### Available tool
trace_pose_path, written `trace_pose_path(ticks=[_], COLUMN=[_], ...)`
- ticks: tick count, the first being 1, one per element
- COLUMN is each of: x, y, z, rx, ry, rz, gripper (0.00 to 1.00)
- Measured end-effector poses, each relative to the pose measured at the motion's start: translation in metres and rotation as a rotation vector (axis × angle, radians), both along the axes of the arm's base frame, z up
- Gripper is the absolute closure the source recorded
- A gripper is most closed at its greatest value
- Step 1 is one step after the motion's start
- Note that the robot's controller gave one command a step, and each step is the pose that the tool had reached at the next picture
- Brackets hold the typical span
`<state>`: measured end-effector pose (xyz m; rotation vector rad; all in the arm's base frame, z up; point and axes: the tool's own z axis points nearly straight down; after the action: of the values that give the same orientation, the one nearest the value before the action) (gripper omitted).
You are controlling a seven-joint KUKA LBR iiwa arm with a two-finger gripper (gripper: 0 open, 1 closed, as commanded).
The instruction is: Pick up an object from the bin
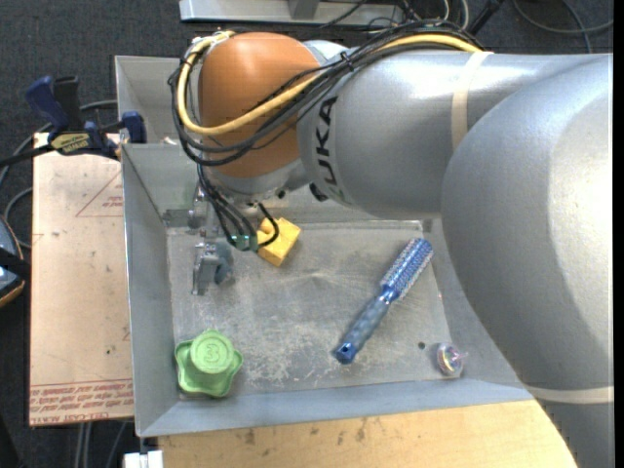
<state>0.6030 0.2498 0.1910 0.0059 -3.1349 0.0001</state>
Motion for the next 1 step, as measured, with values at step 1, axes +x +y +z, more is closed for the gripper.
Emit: trace_pose_path(ticks=[1], x=[0.0145], y=[-0.0330], z=[-0.1204], rx=[0.006], ry=[-0.012], rz=[-0.071], gripper=[0.00])
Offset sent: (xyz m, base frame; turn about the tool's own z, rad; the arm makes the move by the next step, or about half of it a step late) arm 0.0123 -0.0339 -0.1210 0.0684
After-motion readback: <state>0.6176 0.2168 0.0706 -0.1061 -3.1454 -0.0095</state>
